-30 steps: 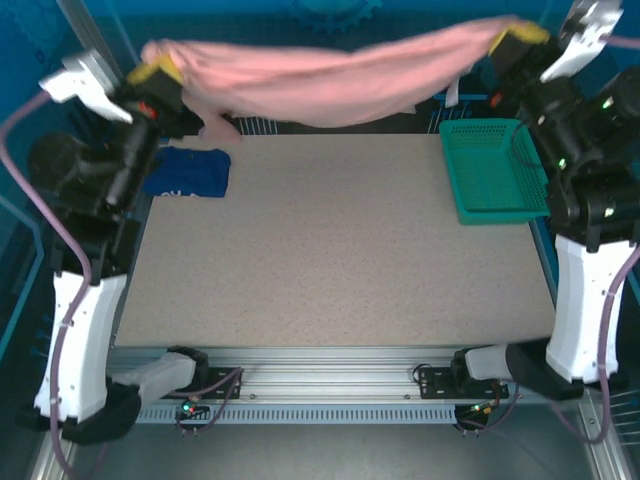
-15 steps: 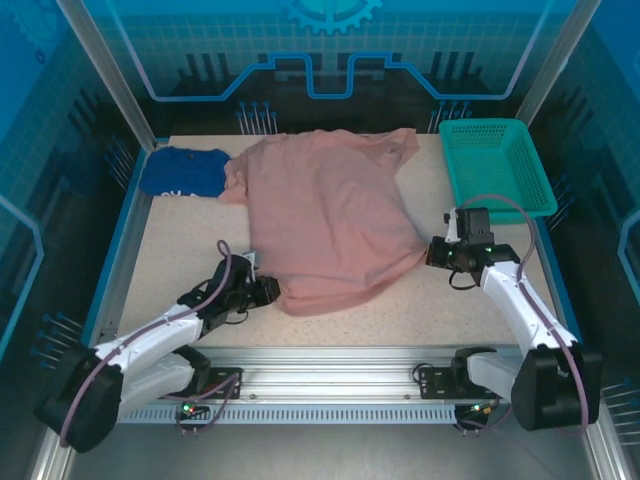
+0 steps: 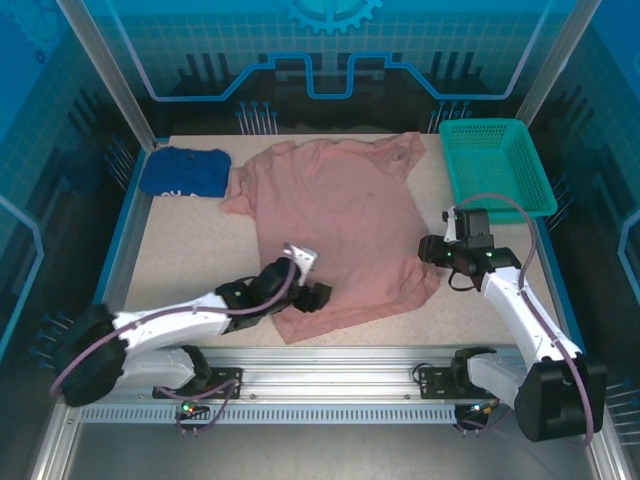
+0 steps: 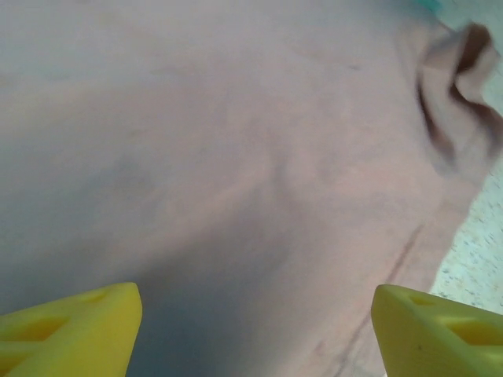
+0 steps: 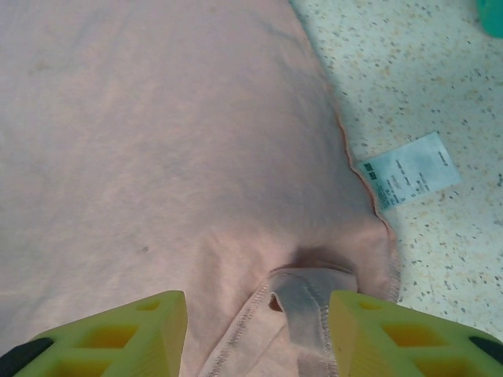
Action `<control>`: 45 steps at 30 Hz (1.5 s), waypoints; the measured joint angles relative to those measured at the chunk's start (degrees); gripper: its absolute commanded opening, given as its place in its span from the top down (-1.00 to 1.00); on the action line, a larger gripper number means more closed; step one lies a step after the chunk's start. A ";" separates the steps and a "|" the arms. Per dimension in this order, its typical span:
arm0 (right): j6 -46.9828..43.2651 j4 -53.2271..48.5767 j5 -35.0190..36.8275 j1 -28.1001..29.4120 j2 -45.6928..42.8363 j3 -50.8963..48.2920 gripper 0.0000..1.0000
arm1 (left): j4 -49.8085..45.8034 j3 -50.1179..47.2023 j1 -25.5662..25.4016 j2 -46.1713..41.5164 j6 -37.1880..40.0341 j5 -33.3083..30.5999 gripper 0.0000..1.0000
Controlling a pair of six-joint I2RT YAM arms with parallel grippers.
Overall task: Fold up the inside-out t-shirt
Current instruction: Flatten out the T-shirt at the center of the table, then turn the T-shirt inside out at the center of the table.
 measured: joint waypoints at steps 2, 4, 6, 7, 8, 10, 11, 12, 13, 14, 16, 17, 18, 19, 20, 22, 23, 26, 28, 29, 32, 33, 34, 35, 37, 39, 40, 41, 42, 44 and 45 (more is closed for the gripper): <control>0.00 0.04 -0.09 0.20 -0.09 0.00 -0.04 | -0.20 5.29 -2.49 7.45 4.76 0.68 -0.44; 0.00 -0.02 -0.09 0.17 0.11 0.00 -0.04 | -0.13 10.16 -4.48 14.51 9.33 1.05 -0.45; -0.17 -0.04 -0.11 0.17 0.24 0.00 -0.04 | -0.35 13.97 -5.95 20.35 13.73 1.27 -0.46; -0.20 -0.04 -0.09 0.17 0.22 0.00 -0.04 | -0.61 15.17 -6.36 22.25 15.32 1.29 -0.46; -0.22 -0.02 -0.11 0.17 0.22 0.00 -0.04 | -0.94 16.65 -6.80 24.55 17.20 1.27 -0.47; -0.24 -0.04 -0.13 0.17 0.22 0.00 -0.04 | -1.57 18.84 -7.08 27.85 20.06 1.25 -0.47; -0.24 -0.02 -0.24 0.17 0.22 0.00 -0.04 | -1.81 19.85 -7.10 29.24 21.22 1.22 -0.47; -0.24 -0.02 -0.28 0.17 0.17 0.00 -0.04 | -1.95 20.87 -7.10 30.62 22.43 1.25 -0.47; -0.24 -0.04 -0.28 0.17 0.17 0.00 -0.04 | -2.03 21.73 -7.10 31.65 23.39 1.25 -0.47; -0.22 -0.02 -0.31 0.17 0.11 -0.02 -0.04 | -2.16 22.60 -7.08 32.61 24.09 1.22 -0.46; -0.22 -0.04 -0.42 0.17 -0.13 -0.02 -0.04 | -2.34 24.02 -7.08 34.12 25.44 1.22 -0.43; -0.22 -0.04 -0.46 0.17 -0.35 -0.02 -0.04 | -2.40 24.68 -7.08 34.80 26.10 1.22 -0.40; -0.22 -0.04 -0.48 0.17 -0.61 -0.02 -0.04 | -2.45 25.31 -7.08 35.43 26.67 1.25 -0.37; -0.22 -0.04 -0.46 0.17 -0.83 -0.02 -0.04 | -2.45 25.62 -7.06 35.91 26.93 1.25 -0.32; -0.24 -0.04 -0.46 0.17 -1.05 -0.02 -0.04 | -2.62 25.94 -7.06 36.39 27.32 1.27 -0.24; -0.24 -0.04 -0.46 0.17 -1.33 -0.02 -0.04 | -2.71 26.21 -7.06 36.98 27.93 1.38 0.01; -0.24 -0.04 -0.46 0.17 -1.42 -0.02 -0.04 | -2.71 26.38 -7.06 37.07 28.15 1.40 0.12; -0.24 -0.07 -0.46 0.17 -1.44 -0.02 -0.04 | -2.80 26.43 -7.06 37.09 28.24 1.44 0.39; -0.24 -0.09 -0.48 0.17 -1.46 -0.02 -0.04 | -2.78 26.40 -6.93 37.05 27.78 1.60 0.45; -0.24 -0.11 -0.48 0.17 -1.55 -0.02 -0.04 | -2.69 26.40 -6.78 36.96 27.52 1.90 0.46; -0.42 -0.26 -0.46 0.17 -2.05 -0.02 -0.04 | -2.45 25.79 -5.90 35.91 26.36 3.52 0.43; -0.44 -0.37 -0.46 0.17 -2.23 -0.02 -0.04 | -2.29 25.49 -5.42 35.34 26.01 4.20 0.41; -0.50 -0.48 -0.46 0.17 -2.38 -0.02 -0.04 | -2.19 25.27 -5.03 34.84 25.66 4.76 0.40; -0.61 -0.55 -0.46 0.17 -2.47 -0.02 -0.04 | -2.14 25.20 -4.57 34.36 25.24 5.27 0.39; -0.63 -0.55 -0.46 0.17 -2.47 -0.02 -0.04 | -1.77 25.20 -3.85 33.81 24.81 5.97 0.43; -0.63 -0.55 -0.46 0.17 -2.47 -0.02 -0.04 | -1.68 25.20 -3.28 33.70 24.81 6.43 0.42; -0.63 -0.55 -0.48 0.17 -2.47 -0.02 -0.04 | -1.81 25.20 -3.17 33.70 24.85 6.58 0.37; -0.63 -0.57 -0.46 0.17 -2.47 -0.02 -0.04 | -2.01 25.20 -3.13 33.70 24.90 6.91 0.27; -0.63 -0.57 -0.46 0.17 -2.47 -0.02 -0.04 | -2.08 25.22 -3.13 33.70 24.96 7.50 0.17; -0.66 -0.57 -0.46 0.17 -2.47 -0.02 -0.04 | -2.71 25.22 -3.13 33.70 24.85 9.31 0.06; -0.66 -0.61 -0.46 0.17 -2.47 -0.02 -0.04 | -3.28 25.24 -3.13 33.73 24.85 10.36 0.05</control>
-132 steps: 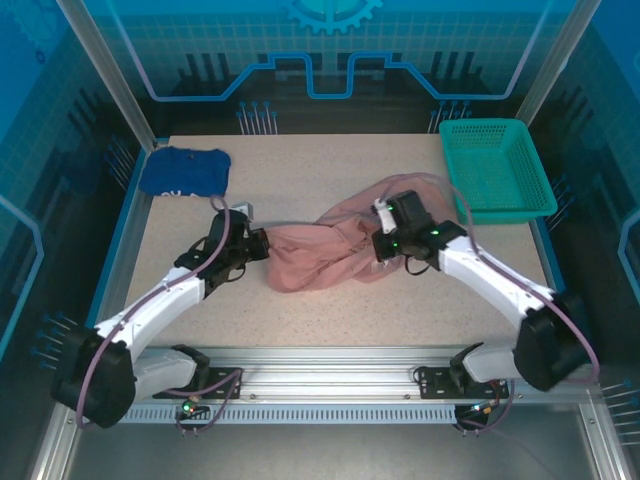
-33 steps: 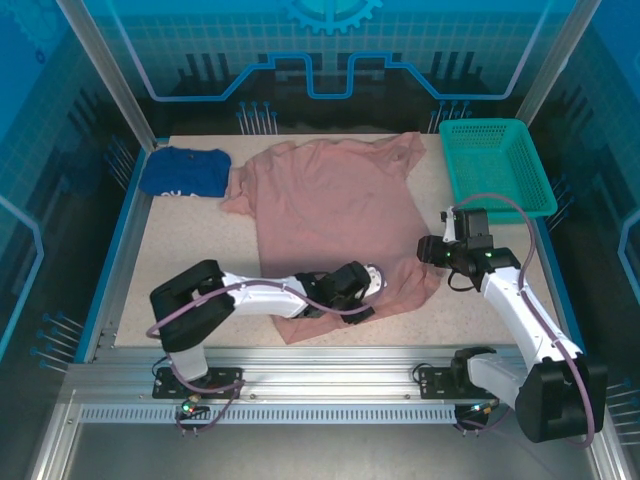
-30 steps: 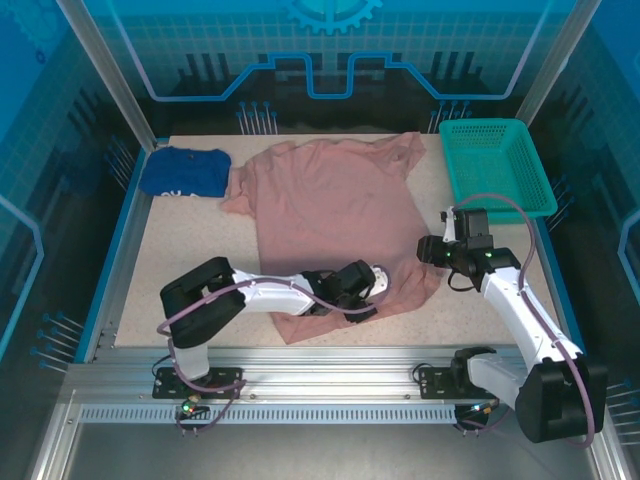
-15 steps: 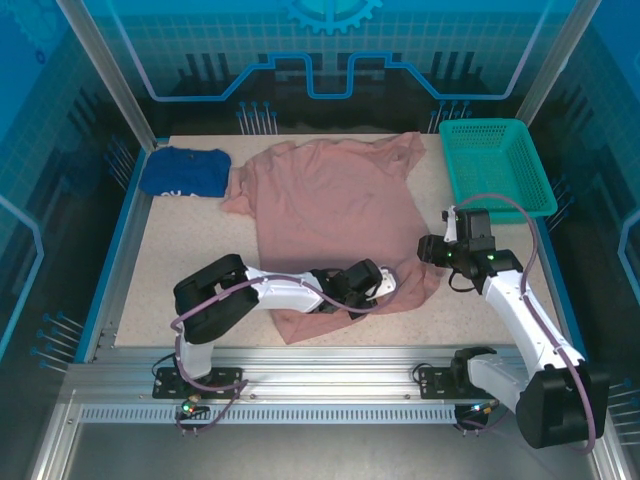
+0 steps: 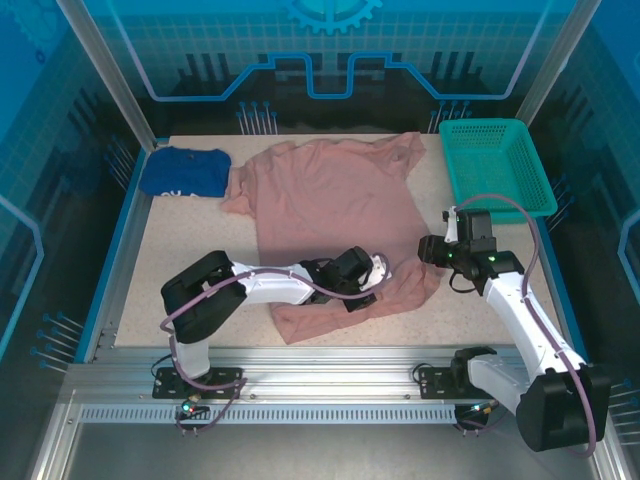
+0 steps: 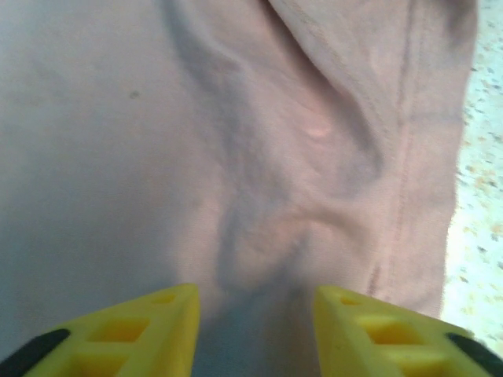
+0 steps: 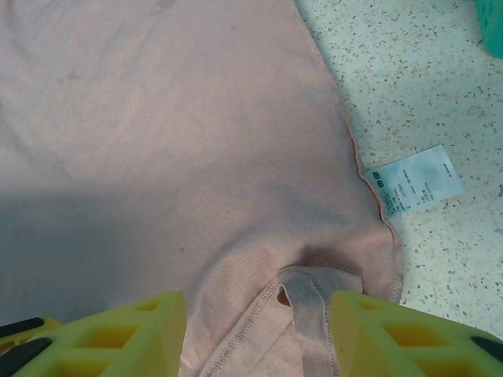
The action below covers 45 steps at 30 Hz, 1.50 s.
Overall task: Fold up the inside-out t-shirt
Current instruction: Turn the T-shirt inside out at the center of the table.
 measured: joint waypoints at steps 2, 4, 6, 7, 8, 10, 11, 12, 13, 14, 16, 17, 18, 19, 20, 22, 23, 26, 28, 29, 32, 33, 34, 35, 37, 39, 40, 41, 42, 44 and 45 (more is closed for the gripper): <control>0.00 -0.13 0.00 0.00 0.00 0.00 -0.05 | -1.25 0.24 0.00 0.35 -0.15 1.79 0.09; 0.00 -0.31 0.00 0.00 0.00 0.00 -0.05 | -2.43 1.11 0.00 1.46 -0.39 2.73 0.24; -0.02 -0.35 0.00 0.00 0.00 0.00 -0.05 | -3.48 2.27 0.00 2.97 -0.42 2.95 0.42; -0.07 -0.35 0.00 0.00 0.00 0.00 -0.05 | -3.85 2.62 0.00 3.43 -0.46 2.93 0.50; -0.17 -0.35 -0.02 0.00 0.00 0.00 -0.05 | -4.15 2.89 0.00 3.78 -0.48 2.95 0.54; -0.24 -0.35 0.00 0.00 0.00 0.00 -0.05 | -4.22 3.04 0.00 3.80 -0.70 3.08 0.62; -0.35 -0.35 -0.02 0.00 0.00 0.00 -0.05 | -4.09 3.04 0.00 3.80 -1.09 3.17 0.65; -0.39 -0.35 0.00 0.00 0.00 0.00 -0.05 | -4.11 3.02 0.00 3.80 -1.40 3.17 0.68; -0.39 -0.35 -0.02 0.00 0.00 0.00 -0.05 | -4.02 3.02 0.02 3.80 -1.55 3.21 0.69; -0.39 -0.35 -0.02 0.00 0.00 0.00 -0.05 | -3.89 3.02 0.02 3.80 -1.55 3.45 0.70; -0.39 -0.35 -0.04 0.00 0.00 0.00 -0.05 | -3.65 2.97 0.20 3.76 -1.70 3.89 0.72; -0.39 -0.35 -0.04 0.00 0.00 0.00 -0.05 | -3.61 2.97 0.28 3.74 -1.84 4.07 0.72; -0.39 -0.35 -0.07 0.00 0.00 0.00 -0.05 | -3.50 2.95 0.44 3.72 -2.01 4.33 0.72; -0.39 -0.35 -0.17 0.00 0.00 -0.02 -0.05 | -3.43 2.91 0.57 3.67 -2.19 4.57 0.72; -0.42 -0.35 -0.24 0.00 0.00 -0.02 -0.05 | -3.39 2.80 0.76 3.54 -2.58 5.01 0.74; -0.42 -0.35 -0.28 0.00 0.00 -0.02 -0.05 | -3.15 2.58 1.14 3.32 -2.97 5.53 0.81; -0.42 -0.35 -0.28 0.00 0.00 -0.02 -0.05 | -3.13 2.54 1.31 3.21 -3.06 5.70 0.83; -0.42 -0.35 -0.44 0.00 0.00 -0.02 -0.05 | -2.99 2.54 1.64 2.99 -3.06 6.25 0.81; -0.42 -0.35 -0.46 0.00 0.00 -0.02 -0.05 | -2.93 2.54 1.79 2.93 -3.28 6.84 0.80; -0.42 -0.35 -0.46 0.00 0.02 -0.02 -0.05 | -2.82 2.49 1.92 2.86 -3.54 7.21 0.80; -0.42 -0.35 -0.57 0.00 0.02 -0.02 -0.05 | -2.40 2.10 2.43 2.56 -4.61 8.74 0.79; -0.42 -0.35 -0.76 0.00 0.02 -0.02 -0.05 | -2.19 1.90 2.69 2.43 -4.94 9.31 0.79; -0.44 -0.35 -0.90 0.00 0.02 -0.02 -0.05 | -2.08 1.79 3.02 2.23 -5.49 10.03 0.78; -0.42 -0.35 -1.03 0.00 0.02 -0.02 -0.05 | -1.86 1.66 3.41 2.03 -5.92 10.73 0.78; -0.42 -0.35 -1.25 0.00 0.02 -0.02 -0.05 | -1.27 1.38 4.17 1.60 -6.60 12.15 0.78; -0.42 -0.35 -1.33 0.00 0.02 -0.02 -0.05 | -0.61 1.11 4.94 1.22 -7.56 13.49 0.78; -0.42 -0.35 -1.33 0.00 0.02 -0.02 -0.05 | -0.44 1.05 5.20 1.14 -7.80 13.97 0.79; -0.42 -0.35 -1.33 0.00 0.02 -0.02 -0.05 | -0.20 1.03 5.51 1.07 -8.15 14.53 0.79; -0.42 -0.35 -1.36 0.00 0.02 -0.02 -0.05 | 0.00 1.03 5.75 1.05 -8.61 14.99 0.77; -0.42 -0.35 -1.36 0.00 0.02 -0.07 -0.05 | 0.17 1.03 6.12 1.05 -9.09 15.78 0.74; -0.42 -0.35 -1.38 0.00 0.02 -0.07 -0.05 | 0.22 1.03 6.27 1.05 -9.25 16.15 0.74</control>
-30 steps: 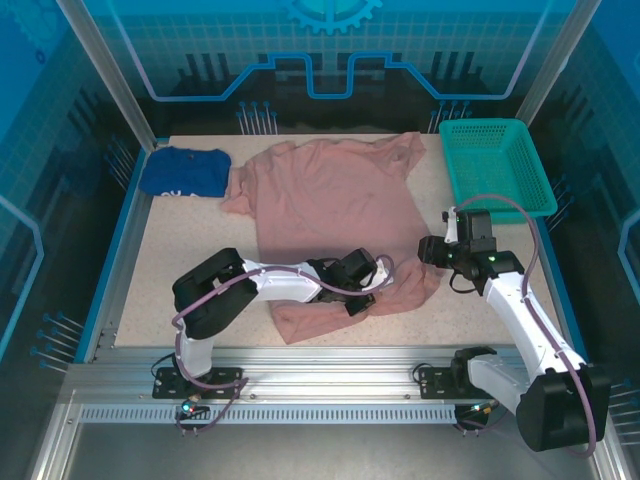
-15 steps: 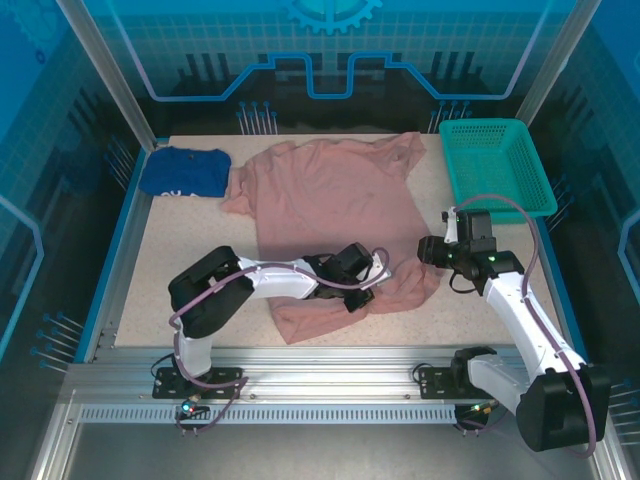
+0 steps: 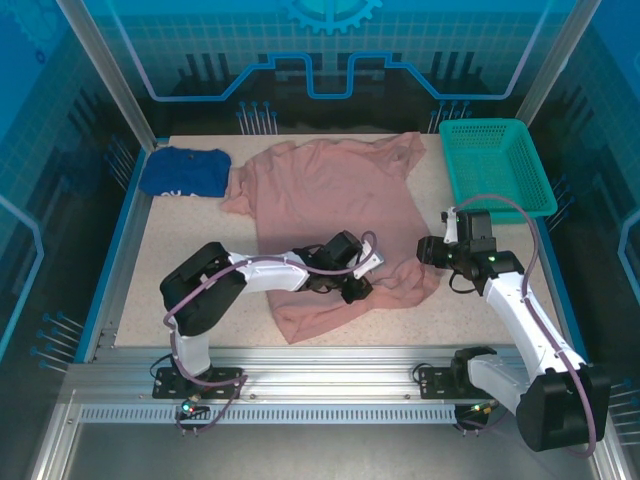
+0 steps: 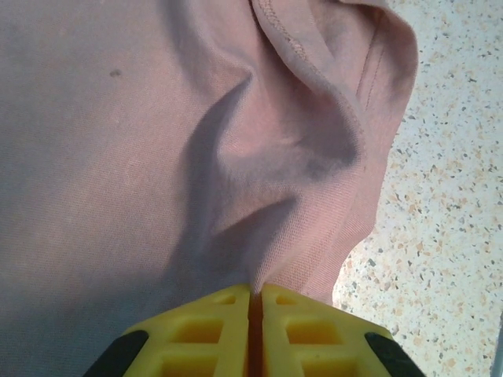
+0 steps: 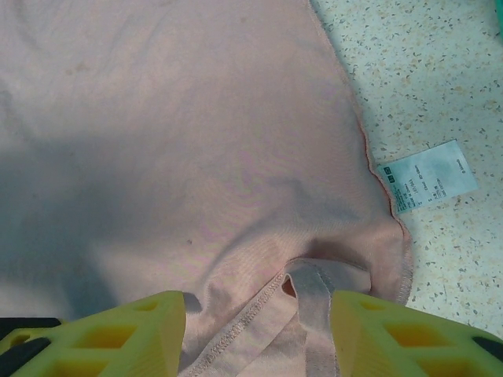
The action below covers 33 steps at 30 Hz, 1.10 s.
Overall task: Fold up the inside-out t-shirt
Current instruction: Turn the T-shirt inside out at the center of the table.
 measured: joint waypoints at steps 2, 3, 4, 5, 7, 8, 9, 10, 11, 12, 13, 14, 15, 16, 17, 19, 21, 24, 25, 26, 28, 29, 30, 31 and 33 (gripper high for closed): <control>0.00 0.00 -0.11 0.00 0.04 0.00 -0.05 | 0.00 0.00 0.26 0.02 -0.44 0.74 0.73; 0.00 0.00 -0.15 0.00 0.04 0.00 -0.05 | -0.02 0.00 0.35 0.02 -0.83 1.09 0.73; -0.02 0.02 -0.15 0.00 0.04 -0.04 -0.05 | 0.00 0.00 0.39 0.02 -0.94 1.36 0.72; 0.00 0.00 -0.15 0.00 0.04 -0.04 -0.05 | -0.02 0.00 0.44 0.02 -1.14 1.44 0.70; 0.00 0.00 -0.15 0.00 0.04 -0.11 -0.05 | 0.00 0.00 0.55 0.02 -1.31 1.81 0.68; -0.02 0.02 -0.15 0.00 0.04 -0.15 -0.05 | 0.00 0.00 0.57 0.02 -1.31 1.90 0.69; -0.02 0.02 -0.15 0.00 0.04 -0.24 -0.05 | 0.00 0.00 0.61 0.02 -1.31 2.01 0.69; -0.02 -0.02 -0.15 0.00 0.04 -0.28 -0.05 | 0.00 0.00 0.66 0.02 -1.31 2.01 0.69; -0.02 0.00 -0.15 0.00 0.07 -0.33 -0.05 | 0.00 0.00 0.66 0.02 -1.31 2.01 0.72; -0.02 0.00 -0.15 0.00 0.07 -0.35 -0.05 | 0.00 0.00 0.72 0.02 -1.33 2.03 0.73; -0.02 0.00 -0.15 0.00 0.07 -0.35 -0.05 | 0.00 0.00 0.74 0.02 -1.36 2.03 0.73; -0.02 0.00 -0.15 0.00 0.07 -0.37 -0.05 | 0.00 0.00 0.74 0.02 -1.36 2.03 0.66; -0.02 0.00 -0.15 0.00 0.07 -0.37 -0.05 | 0.00 0.00 0.76 0.02 -1.49 2.19 0.55; -0.02 0.00 -0.15 0.00 0.07 -0.37 -0.05 | -0.02 0.00 0.74 0.02 -1.55 2.56 0.43; -0.02 0.00 -0.15 0.00 0.07 -0.37 -0.05 | -0.04 0.00 0.74 0.02 -1.40 2.91 0.30; -0.02 0.00 -0.17 0.00 0.11 -0.37 -0.05 | -0.09 0.00 0.52 0.02 -0.55 2.84 0.15; -0.04 0.00 -0.17 0.00 0.24 -0.37 -0.05 | -0.15 0.02 -0.20 0.20 0.50 2.10 0.01; -0.11 0.00 -0.15 0.00 0.44 -0.37 -0.05 | -0.50 0.44 -2.14 1.33 1.92 0.09 -0.08; -0.20 0.00 -0.17 0.00 0.44 -0.37 -0.05 | -0.72 0.79 -2.89 1.88 2.36 -0.87 -0.09; -0.22 0.00 -0.15 0.00 0.44 -0.37 -0.05 | -0.98 1.25 -3.74 2.43 2.97 -2.05 -0.11; -0.22 0.00 -0.15 0.00 0.44 -0.37 -0.05 | -1.53 2.23 -5.20 3.26 4.11 -4.35 -0.15; -0.22 0.00 -0.15 0.00 0.42 -0.37 -0.05 | -1.75 2.93 -5.97 3.69 4.90 -5.81 -0.17; -0.22 0.00 -0.15 0.00 0.42 -0.37 -0.05 | -1.84 3.74 -6.71 4.17 5.42 -7.37 -0.19; -0.22 0.00 -0.15 0.00 0.42 -0.39 -0.05 | -1.81 4.39 -7.19 4.59 6.12 -8.57 -0.20; -0.22 0.00 -0.15 0.00 0.42 -0.50 -0.05 | -1.86 5.90 -8.13 5.57 7.15 -11.28 -0.21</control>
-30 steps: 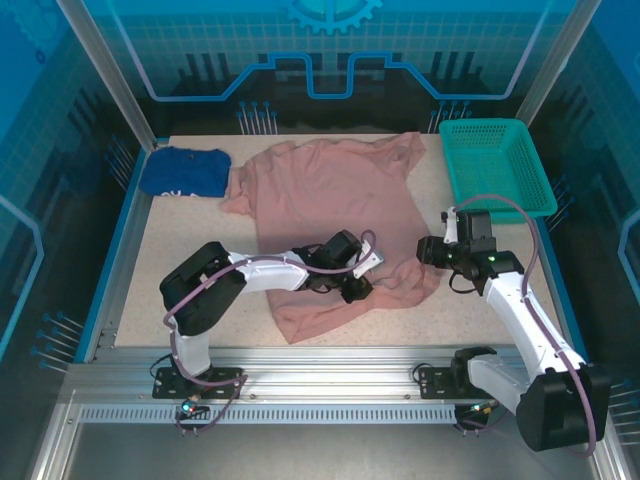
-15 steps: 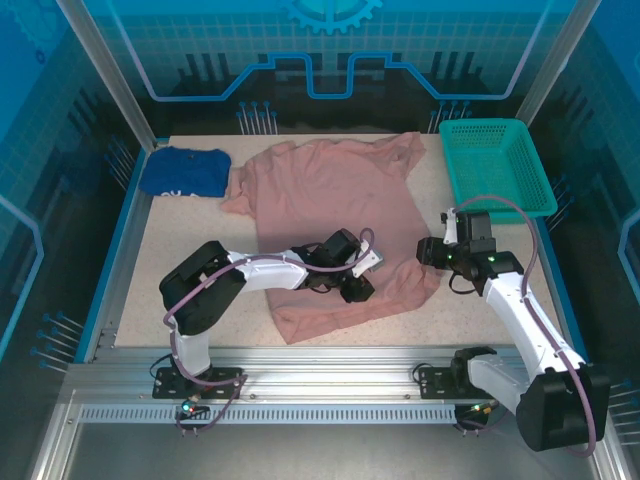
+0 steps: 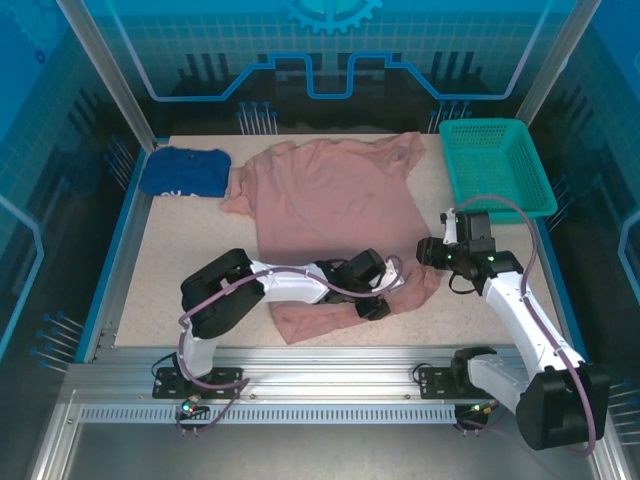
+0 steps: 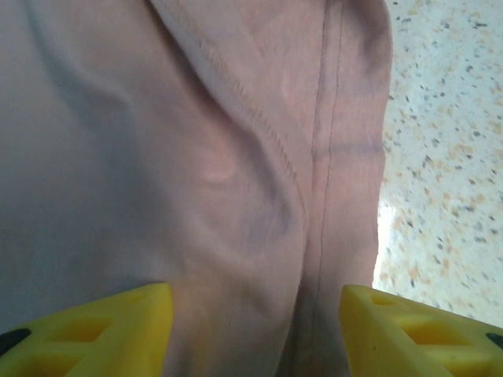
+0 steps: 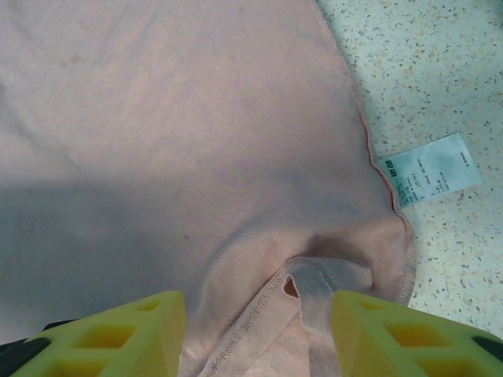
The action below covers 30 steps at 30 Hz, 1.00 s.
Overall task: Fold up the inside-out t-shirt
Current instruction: Turn the T-shirt inside out at the center of the table.
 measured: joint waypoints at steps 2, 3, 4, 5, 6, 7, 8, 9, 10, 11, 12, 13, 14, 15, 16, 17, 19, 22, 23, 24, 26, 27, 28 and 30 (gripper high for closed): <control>0.00 -0.02 0.00 0.00 0.00 -0.15 -0.05 | -0.31 1.20 -0.42 0.68 1.05 -1.97 -0.22; 0.00 -0.02 0.00 0.00 0.00 -0.20 -0.05 | -0.50 1.70 -0.46 0.96 1.38 -2.73 -0.23; 0.00 0.00 0.00 0.00 0.00 -0.20 -0.05 | -0.79 2.14 -0.46 1.20 1.86 -3.50 -0.24; -0.02 0.00 0.00 0.00 0.00 -0.20 -0.05 | -0.98 2.58 -0.46 1.46 2.36 -4.09 -0.24; -0.02 0.00 0.00 0.00 0.00 -0.20 -0.05 | -1.16 2.80 -0.46 1.66 2.64 -4.57 -0.23; -0.04 -0.02 0.00 0.00 0.00 -0.20 -0.06 | -1.40 2.95 -0.44 1.77 2.82 -5.14 -0.20; -0.13 0.00 0.00 0.00 0.00 -0.20 -0.06 | -1.64 3.13 -0.44 1.97 3.13 -5.55 -0.15; -0.22 0.00 0.00 0.00 0.00 -0.20 -0.06 | -1.68 3.19 -0.44 2.10 3.41 -5.73 -0.10; -0.24 0.00 0.00 0.00 0.00 -0.20 -0.06 | -1.81 3.26 -0.46 2.25 3.76 -6.01 -0.02; -0.26 0.00 0.00 0.00 0.00 -0.20 -0.06 | -2.03 3.26 -0.46 2.32 3.93 -6.16 0.06; -0.35 0.00 0.00 -0.02 0.00 -0.20 -0.06 | -2.19 3.26 -0.46 2.36 3.96 -6.34 0.11; -0.42 0.00 0.00 -0.02 0.00 -0.20 -0.06 | -2.32 3.26 -0.46 2.38 4.07 -6.54 0.15; -0.42 0.00 0.00 -0.02 0.00 -0.20 -0.06 | -2.43 3.26 -0.46 2.38 4.13 -6.58 0.19; -0.39 0.00 0.00 -0.02 0.00 -0.20 -0.06 | -2.45 3.26 -0.44 2.38 3.98 -6.56 0.22; -0.42 0.00 0.00 -0.04 0.00 -0.20 -0.06 | -2.43 3.26 -0.39 2.38 3.85 -6.56 0.23; -0.42 0.00 0.00 -0.04 0.00 -0.20 -0.06 | -2.43 3.26 -0.31 2.38 3.67 -6.54 0.27; -0.42 0.00 0.00 -0.04 0.00 -0.20 -0.06 | -2.29 3.26 -0.17 2.38 3.39 -6.47 0.34; -0.42 0.00 0.00 -0.04 0.00 -0.20 -0.06 | -2.08 3.26 0.17 2.38 2.54 -6.27 0.38; -0.42 0.00 0.00 -0.04 0.00 -0.20 -0.06 | -1.99 3.26 0.35 2.38 2.34 -6.25 0.38; -0.42 0.00 0.00 -0.04 0.00 -0.20 -0.06 | -1.95 3.26 0.55 2.36 2.19 -6.23 0.38; -0.42 0.00 0.00 -0.04 0.00 -0.20 -0.06 | -1.86 3.23 0.98 2.27 2.05 -5.86 0.41; -0.42 0.00 0.00 -0.04 0.00 -0.20 -0.06 | -1.84 3.23 1.14 2.19 1.99 -5.81 0.43; -0.42 0.00 0.00 -0.04 0.00 -0.20 -0.06 | -1.84 3.23 1.31 2.14 1.86 -5.73 0.45; -0.42 0.00 0.00 -0.04 0.00 -0.20 -0.06 | -1.81 3.23 1.55 2.05 1.49 -5.53 0.51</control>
